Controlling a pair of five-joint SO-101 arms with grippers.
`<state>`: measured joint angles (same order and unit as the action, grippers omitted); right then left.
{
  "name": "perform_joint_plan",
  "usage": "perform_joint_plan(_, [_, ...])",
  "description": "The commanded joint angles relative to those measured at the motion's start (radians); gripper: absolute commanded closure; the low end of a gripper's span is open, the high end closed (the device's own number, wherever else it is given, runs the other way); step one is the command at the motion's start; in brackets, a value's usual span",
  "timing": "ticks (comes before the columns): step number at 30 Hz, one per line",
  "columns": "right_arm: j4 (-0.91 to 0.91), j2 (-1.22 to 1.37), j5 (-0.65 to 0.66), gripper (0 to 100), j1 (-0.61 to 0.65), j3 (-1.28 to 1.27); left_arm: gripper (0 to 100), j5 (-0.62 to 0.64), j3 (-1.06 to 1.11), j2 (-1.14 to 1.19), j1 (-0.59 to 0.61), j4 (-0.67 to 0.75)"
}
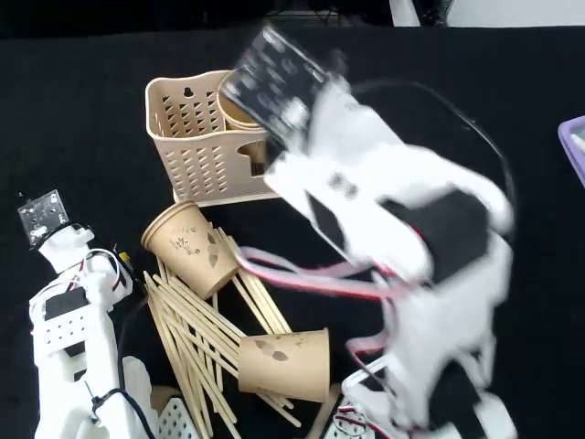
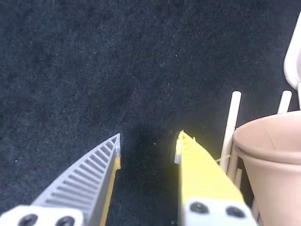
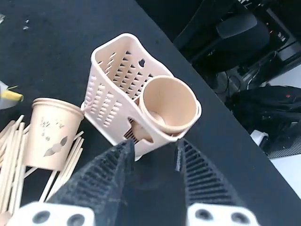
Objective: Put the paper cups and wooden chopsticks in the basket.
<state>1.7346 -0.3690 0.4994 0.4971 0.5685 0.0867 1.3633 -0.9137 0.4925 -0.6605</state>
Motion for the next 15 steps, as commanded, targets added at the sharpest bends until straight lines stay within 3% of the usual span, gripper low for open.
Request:
perform_joint_plan(1, [0.032, -0.255, -0.002, 85.0, -0.049, -0.332, 80, 0.005, -0.004, -0.021, 0.007, 0.018])
perform_joint_plan(9, [-0.124, -0.696, 0.221, 84.9, -0.091, -1.25, 80, 0.005, -0.004, -0.021, 0.005, 0.018])
perform_joint_plan(15, [-0.18, -0.771, 0.48, 84.9, -0.091, -1.511, 80, 0.005, -0.004, -0.021, 0.007, 0.018])
